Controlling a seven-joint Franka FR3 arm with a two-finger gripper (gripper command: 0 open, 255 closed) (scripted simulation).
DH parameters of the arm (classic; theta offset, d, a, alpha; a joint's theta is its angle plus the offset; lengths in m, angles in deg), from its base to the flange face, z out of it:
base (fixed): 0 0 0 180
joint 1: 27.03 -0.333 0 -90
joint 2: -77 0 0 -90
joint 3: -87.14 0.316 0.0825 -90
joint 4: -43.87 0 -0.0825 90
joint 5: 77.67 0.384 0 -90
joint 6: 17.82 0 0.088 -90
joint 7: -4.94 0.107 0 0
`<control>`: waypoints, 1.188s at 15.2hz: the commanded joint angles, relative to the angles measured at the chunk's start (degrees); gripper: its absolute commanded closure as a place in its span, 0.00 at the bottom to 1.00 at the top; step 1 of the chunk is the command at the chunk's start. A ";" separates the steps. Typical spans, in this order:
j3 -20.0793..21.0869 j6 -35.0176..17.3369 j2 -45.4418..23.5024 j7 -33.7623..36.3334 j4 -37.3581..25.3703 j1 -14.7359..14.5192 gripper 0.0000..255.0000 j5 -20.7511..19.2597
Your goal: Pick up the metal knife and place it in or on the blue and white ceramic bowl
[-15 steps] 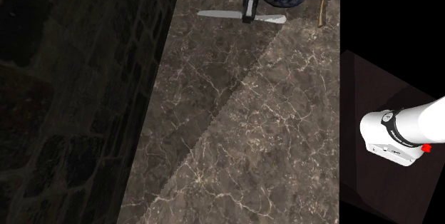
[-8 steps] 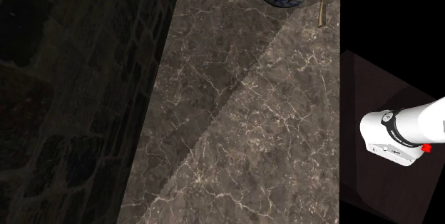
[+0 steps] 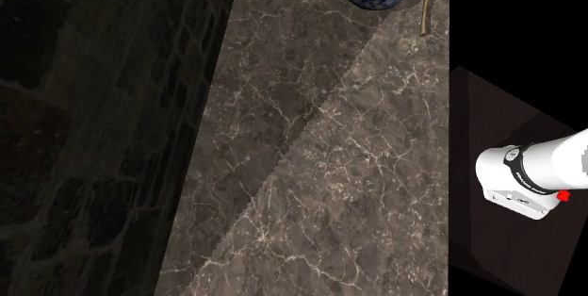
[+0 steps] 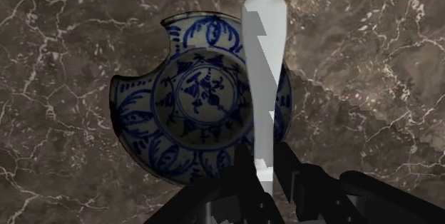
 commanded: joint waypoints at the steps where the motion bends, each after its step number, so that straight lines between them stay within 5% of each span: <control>1: -1.12 0.19 -0.59 -2.68 -0.83 1.41 1.00 0.20; 18: -2.10 -10.34 -4.40 -5.01 5.85 2.76 1.00 0.56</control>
